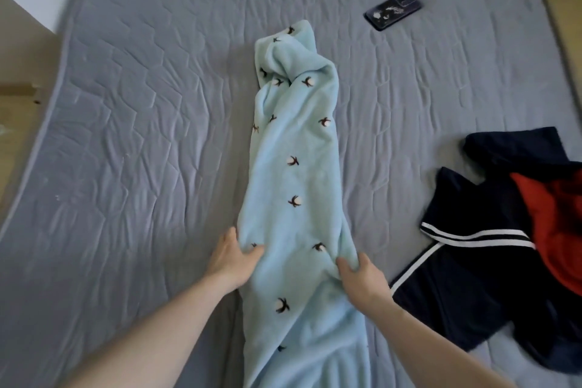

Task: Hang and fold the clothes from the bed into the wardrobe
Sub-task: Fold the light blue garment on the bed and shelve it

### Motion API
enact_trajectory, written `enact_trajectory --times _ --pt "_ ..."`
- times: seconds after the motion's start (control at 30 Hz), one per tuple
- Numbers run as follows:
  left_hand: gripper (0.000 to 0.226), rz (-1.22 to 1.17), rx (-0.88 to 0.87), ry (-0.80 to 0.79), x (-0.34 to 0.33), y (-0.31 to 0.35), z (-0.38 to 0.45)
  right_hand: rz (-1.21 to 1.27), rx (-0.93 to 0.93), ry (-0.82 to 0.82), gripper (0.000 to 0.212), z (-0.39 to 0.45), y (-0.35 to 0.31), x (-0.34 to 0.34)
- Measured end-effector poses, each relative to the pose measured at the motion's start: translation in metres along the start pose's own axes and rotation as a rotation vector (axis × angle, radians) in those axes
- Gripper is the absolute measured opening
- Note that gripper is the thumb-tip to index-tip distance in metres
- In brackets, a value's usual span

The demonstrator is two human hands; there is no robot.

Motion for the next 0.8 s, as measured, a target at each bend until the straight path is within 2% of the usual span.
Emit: enact_trajectory --times 0.1,0.23,0.3,0.43,0.57,0.67,0.8 --pt "0.068 -0.131 0.118 -0.146 -0.034 -0.041 -0.038 0.083 -0.071 -0.038 0.060 -0.023 0.027 -0.010" --pt "0.077 -0.260 0.245 -0.300 -0.076 -0.077 -0.091 0.122 -0.137 -0.143 0.062 -0.056 0.071 -0.025" --pt "0.072 -0.328 0.274 -0.361 -0.094 -0.090 -0.117 0.173 -0.184 -0.217 0.066 -0.071 0.092 -0.034" --pt "0.071 -0.455 0.275 -0.396 -0.120 -0.119 -0.150 0.214 -0.233 -0.340 0.064 -0.096 0.113 -0.052" --pt "0.059 -0.450 0.284 -0.458 -0.122 -0.147 -0.171 0.222 -0.242 -0.317 0.049 -0.119 0.117 -0.075" --pt "0.042 -0.463 0.329 -0.417 -0.115 -0.162 -0.180 0.262 -0.234 -0.291 0.044 -0.136 0.114 -0.088" --pt "0.045 -0.540 0.404 -0.433 -0.106 -0.167 -0.194 0.299 -0.248 -0.353 0.048 -0.159 0.110 -0.086"
Point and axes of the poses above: each hand's wrist, its own z-axis towards the middle knuckle, its own x-axis out of the back of the hand, y = z × x, the point moved 1 cm from there along z, towards the middle knuckle, and after that the axes turned 6 degrees about -y, right-handed, at the moved point
